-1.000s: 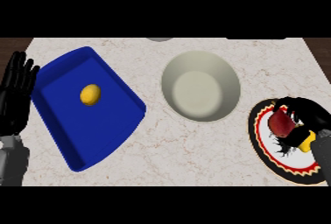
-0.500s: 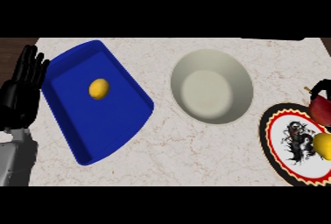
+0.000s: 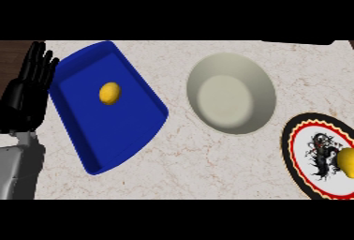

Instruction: Pick the pear from the plate and place it in the bowl

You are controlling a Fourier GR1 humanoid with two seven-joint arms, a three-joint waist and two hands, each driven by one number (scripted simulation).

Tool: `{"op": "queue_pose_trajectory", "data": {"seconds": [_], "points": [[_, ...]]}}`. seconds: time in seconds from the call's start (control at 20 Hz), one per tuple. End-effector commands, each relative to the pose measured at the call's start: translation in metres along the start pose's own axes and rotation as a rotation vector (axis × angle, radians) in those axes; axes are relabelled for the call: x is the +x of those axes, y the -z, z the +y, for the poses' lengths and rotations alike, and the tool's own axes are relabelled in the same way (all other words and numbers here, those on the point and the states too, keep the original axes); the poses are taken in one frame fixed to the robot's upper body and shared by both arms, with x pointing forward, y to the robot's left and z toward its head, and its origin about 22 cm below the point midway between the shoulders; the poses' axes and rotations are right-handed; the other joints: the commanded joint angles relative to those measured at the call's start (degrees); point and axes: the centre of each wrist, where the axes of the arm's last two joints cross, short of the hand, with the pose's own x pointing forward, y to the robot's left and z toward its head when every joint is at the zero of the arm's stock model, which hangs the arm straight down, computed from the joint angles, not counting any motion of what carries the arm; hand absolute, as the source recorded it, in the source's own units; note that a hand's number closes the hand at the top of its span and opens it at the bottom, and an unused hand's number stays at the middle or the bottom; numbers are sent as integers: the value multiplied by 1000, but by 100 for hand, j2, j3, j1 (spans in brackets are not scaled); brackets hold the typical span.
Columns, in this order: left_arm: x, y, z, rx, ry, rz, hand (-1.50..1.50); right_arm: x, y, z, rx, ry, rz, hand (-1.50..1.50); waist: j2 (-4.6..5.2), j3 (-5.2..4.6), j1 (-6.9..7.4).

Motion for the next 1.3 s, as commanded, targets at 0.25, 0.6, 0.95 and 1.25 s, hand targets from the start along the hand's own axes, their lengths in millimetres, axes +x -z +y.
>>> {"op": "queue_pose_trajectory", "data": {"seconds": [0.25, 0.6, 0.95, 1.25], "points": [[-5, 2, 10, 21, 21, 24, 0, 0, 6, -65, -198, 138, -299, 150, -66, -23, -131], [-15, -11, 9, 23, 12, 24, 0, 18, 26, -103, -196, 411, -434, 150, -146, -46, -162], [-15, -13, 14, 39, 14, 39, 0, 66, 76, -125, -96, 458, -501, 150, -189, -52, -245], [-19, -18, 30, 47, 31, 33, 0, 119, 118, -134, 8, 429, -551, 150, -209, -56, -373]]}}
